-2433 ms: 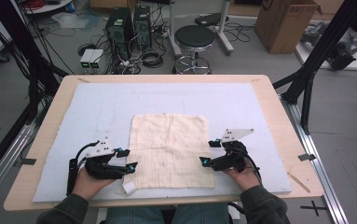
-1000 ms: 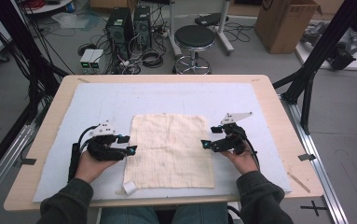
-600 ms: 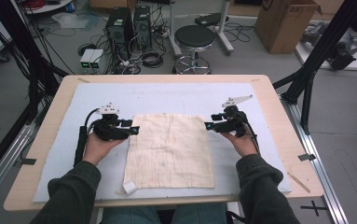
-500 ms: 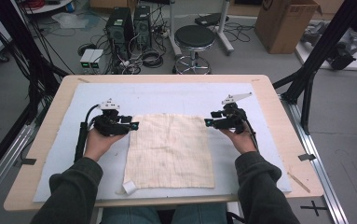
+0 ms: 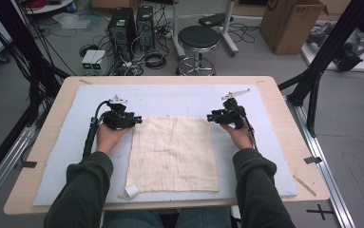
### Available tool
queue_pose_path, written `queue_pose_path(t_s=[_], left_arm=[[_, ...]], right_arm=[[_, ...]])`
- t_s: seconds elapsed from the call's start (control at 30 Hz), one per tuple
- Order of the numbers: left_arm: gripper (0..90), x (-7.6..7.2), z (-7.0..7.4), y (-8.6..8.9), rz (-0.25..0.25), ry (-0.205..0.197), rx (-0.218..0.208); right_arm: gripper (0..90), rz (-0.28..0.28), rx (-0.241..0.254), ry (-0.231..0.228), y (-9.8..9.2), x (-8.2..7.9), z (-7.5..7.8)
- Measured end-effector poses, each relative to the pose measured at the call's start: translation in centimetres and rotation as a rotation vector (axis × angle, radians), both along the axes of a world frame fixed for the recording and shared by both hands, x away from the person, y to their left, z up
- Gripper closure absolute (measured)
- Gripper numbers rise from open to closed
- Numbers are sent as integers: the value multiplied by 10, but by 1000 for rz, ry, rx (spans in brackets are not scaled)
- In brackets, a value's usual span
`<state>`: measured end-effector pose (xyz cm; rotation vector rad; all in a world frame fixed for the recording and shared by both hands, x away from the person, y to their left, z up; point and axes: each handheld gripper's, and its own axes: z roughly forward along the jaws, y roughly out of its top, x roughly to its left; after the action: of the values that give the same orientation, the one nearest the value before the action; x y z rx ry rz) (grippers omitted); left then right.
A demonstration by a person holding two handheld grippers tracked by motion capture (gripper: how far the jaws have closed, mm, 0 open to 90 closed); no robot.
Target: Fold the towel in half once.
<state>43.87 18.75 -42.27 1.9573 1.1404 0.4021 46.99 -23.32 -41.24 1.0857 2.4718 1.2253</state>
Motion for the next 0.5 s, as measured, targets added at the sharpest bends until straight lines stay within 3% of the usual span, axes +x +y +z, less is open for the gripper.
queue_pose_path(t_s=[0.13, 0.2, 0.37, 0.43, 0.5], left_arm=[[461, 6, -11, -2, 33, 50, 29], [470, 8, -16, -2, 44, 65, 35], [591, 8, -17, -3, 44, 48, 55], [650, 8, -17, -5, 50, 34, 83], [789, 8, -17, -5, 33, 41, 67]], right_arm=[[637, 4, -15, 25, 3, 4, -8], [651, 4, -25, 34, 5, 7, -12], [679, -13, -36, 80, 6, 11, -22], [725, 3, -35, 94, 8, 12, -25], [826, 7, -49, 89, 11, 11, -26]])
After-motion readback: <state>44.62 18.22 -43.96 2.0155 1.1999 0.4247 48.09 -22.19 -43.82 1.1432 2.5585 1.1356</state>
